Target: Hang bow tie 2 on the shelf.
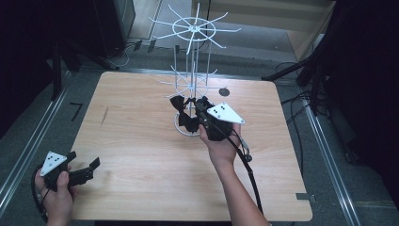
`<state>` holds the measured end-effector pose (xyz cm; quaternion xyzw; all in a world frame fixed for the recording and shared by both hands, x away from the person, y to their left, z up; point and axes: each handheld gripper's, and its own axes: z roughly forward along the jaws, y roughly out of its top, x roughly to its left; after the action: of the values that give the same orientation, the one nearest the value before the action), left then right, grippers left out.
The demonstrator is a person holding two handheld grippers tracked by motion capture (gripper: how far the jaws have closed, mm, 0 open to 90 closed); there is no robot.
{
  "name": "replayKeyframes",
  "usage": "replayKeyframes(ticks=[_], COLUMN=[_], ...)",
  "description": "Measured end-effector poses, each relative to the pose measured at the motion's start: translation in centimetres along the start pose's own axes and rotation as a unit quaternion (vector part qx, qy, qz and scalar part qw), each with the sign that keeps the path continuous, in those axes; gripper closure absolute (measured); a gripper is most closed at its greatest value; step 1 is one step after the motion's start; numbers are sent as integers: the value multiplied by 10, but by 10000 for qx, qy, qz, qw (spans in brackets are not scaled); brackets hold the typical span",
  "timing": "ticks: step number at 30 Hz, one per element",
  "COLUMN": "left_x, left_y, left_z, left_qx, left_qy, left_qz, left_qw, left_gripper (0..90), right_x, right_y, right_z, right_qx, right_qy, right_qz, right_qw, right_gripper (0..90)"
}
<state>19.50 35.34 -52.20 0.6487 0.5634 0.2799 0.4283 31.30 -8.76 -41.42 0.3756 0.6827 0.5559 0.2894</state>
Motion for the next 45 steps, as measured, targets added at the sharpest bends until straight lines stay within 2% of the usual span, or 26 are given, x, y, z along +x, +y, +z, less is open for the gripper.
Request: replayKeyframes(ticks=[6,10,13,26,43,45], left_x=[0,0,0,0,0,0], left_y=[0,0,0,0,0,0], left_z=[0,0,0,0,0,0], left_qx=[2,5,2,6,3,3], left_qy=[1,1,1,3,5,3], left_qz=[1,5,3,5,1,-1], left_qw=[10000,10000,10000,10000,10000,10000], left_gripper=[58,58,58,58,58,58], right_x=[0,0,0,1,2,2], right_y=[-2,-6,-8,-15,-19,-19], right_z=[1,1,1,-5,-16,-18], right_qx=[37,64,49,52,28,-9], right_qy=[10,-10,-18,23,68,165], right_qz=[30,8,14,49,55,60], right_qw=[10000,10000,10000,10000,10000,9998], right_gripper=[898,843,835,603,499,468])
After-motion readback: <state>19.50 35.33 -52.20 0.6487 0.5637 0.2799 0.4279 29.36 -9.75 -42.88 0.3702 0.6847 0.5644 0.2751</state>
